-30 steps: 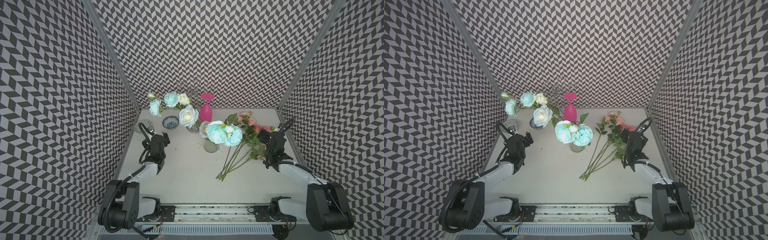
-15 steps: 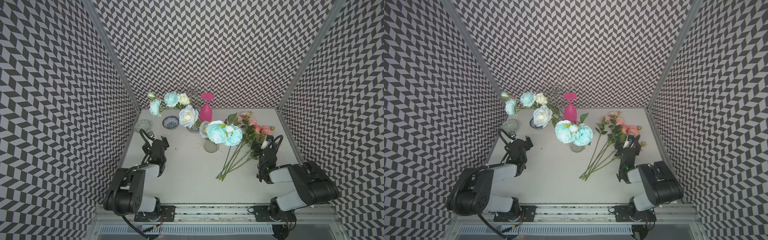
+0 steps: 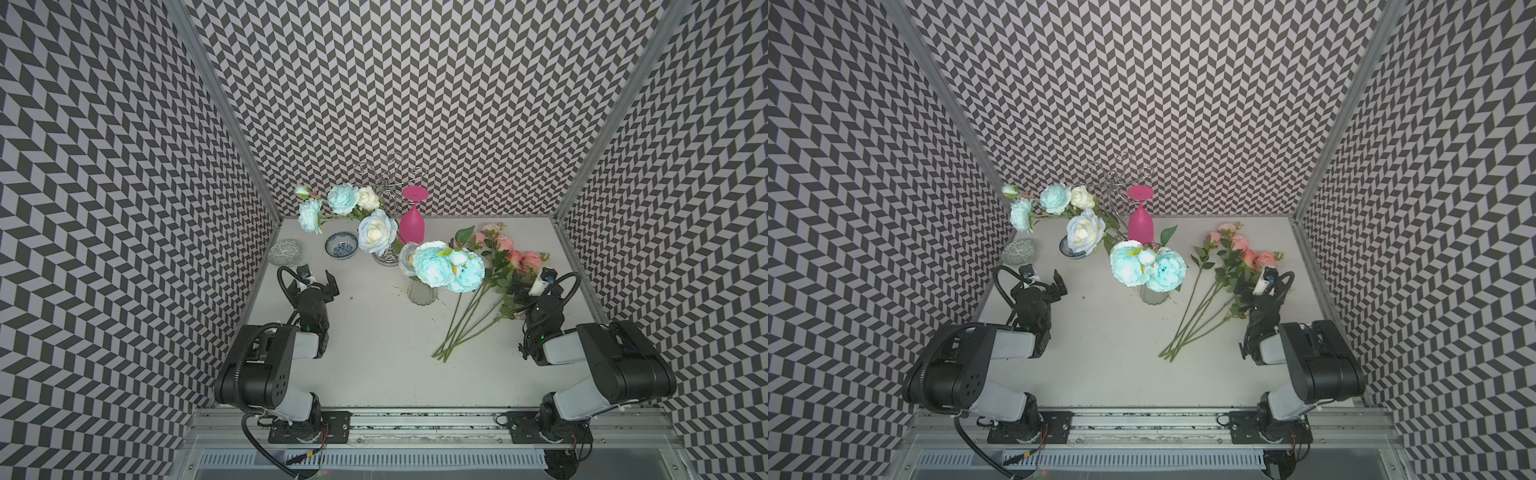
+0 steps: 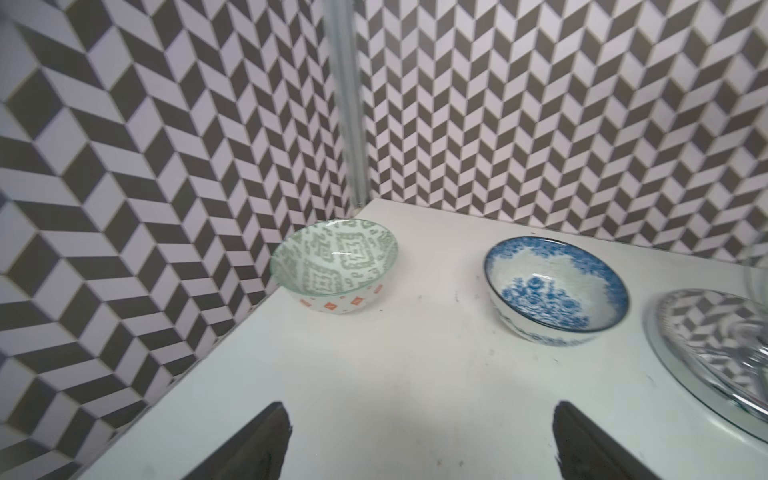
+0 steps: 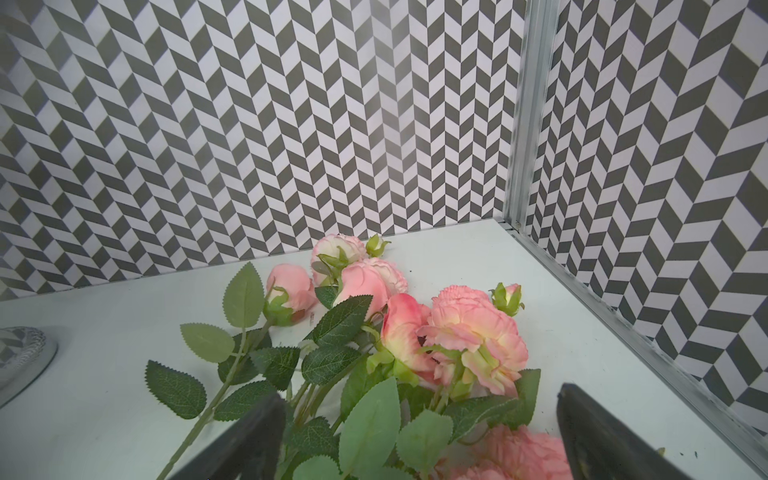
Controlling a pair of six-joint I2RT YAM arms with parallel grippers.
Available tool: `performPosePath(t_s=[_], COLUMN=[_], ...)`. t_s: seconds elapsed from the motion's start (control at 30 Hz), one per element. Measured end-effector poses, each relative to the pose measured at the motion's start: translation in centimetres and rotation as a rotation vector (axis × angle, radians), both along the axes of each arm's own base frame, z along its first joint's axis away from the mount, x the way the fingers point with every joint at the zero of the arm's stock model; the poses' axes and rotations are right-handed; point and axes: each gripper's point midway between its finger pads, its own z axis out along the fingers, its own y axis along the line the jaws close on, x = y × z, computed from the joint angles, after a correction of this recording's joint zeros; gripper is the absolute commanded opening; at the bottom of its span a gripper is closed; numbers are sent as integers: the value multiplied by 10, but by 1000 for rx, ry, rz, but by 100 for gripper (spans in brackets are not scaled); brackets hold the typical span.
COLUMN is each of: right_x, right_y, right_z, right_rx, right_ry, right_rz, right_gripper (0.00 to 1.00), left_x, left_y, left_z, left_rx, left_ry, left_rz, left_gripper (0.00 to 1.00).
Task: Pick out pink flowers from the vase
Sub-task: Reset both arms
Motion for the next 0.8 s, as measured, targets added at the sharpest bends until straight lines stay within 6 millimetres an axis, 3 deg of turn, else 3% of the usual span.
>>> performPosePath(t_s=[0.13,0.53,0.8], right_x=[0,0,0], right_y=[1,1,1], right_z=[-4,-8,-8], right_rx=[-1,-2,-2], right_ry=[18,35,34], right_rz=[5,7,7], right_gripper=[100,100,100], left_x=[-8,-6,-1], left_y=[-5,-18,-14], left_z=[-14,12,12], left_rx=[6,39,35], left_ry=[11,-89,-83], left_rz=[-53,-94,-112], left_gripper=[100,99,100])
